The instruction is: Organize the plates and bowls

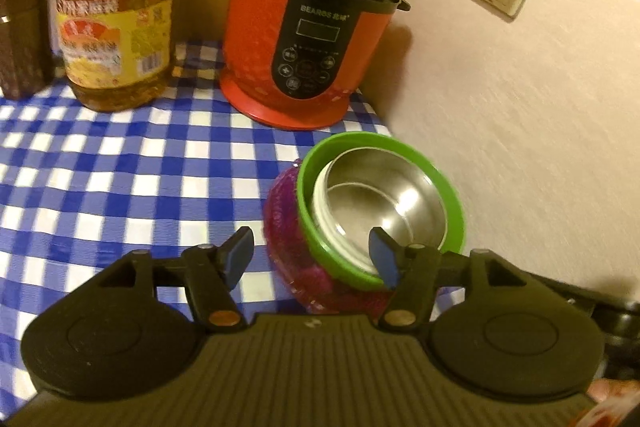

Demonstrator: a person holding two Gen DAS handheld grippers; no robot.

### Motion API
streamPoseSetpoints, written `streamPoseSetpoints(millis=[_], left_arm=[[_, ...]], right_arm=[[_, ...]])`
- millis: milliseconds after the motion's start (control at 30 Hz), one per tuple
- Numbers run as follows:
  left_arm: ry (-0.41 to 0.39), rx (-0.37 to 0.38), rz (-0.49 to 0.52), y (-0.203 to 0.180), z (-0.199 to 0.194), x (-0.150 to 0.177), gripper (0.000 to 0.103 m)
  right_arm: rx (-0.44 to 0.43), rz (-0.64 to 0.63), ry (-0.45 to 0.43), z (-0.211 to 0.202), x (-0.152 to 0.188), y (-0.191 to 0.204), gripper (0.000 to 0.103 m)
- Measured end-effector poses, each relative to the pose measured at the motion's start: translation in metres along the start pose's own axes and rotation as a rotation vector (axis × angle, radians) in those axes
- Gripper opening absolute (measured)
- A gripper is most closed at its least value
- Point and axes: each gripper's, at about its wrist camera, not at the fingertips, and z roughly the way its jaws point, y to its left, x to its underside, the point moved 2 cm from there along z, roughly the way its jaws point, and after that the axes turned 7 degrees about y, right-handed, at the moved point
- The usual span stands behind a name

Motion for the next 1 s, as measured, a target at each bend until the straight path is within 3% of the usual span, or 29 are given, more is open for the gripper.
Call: streamPoseSetpoints(millis=[367, 567, 800, 1000], left_arm=[[-0.028, -0.082, 0.064, -0.011, -0.036, 0.020, 0.070], [-0.046, -0.079, 0.049, -0.011, -0.055, 0.033, 0.078], [-0.052, -0.065, 0.046, -0.006, -0.077, 0.051, 0.082], [-0.070, -0.066, 0.048, -0.009, -0.098, 0.065, 0.083]], right_arm=[[0.011, -0.030, -0.001, -0.028, 0.016, 0.006, 0.058], [0.028, -0.068, -0.004, -0.046, 0.026, 0.011, 0.058], [0.036, -0.112, -0.019, -0.071, 0.040, 0.016, 0.058], [0.042, -0.135, -0.034, -0.091, 0.055, 0.020, 0.066]])
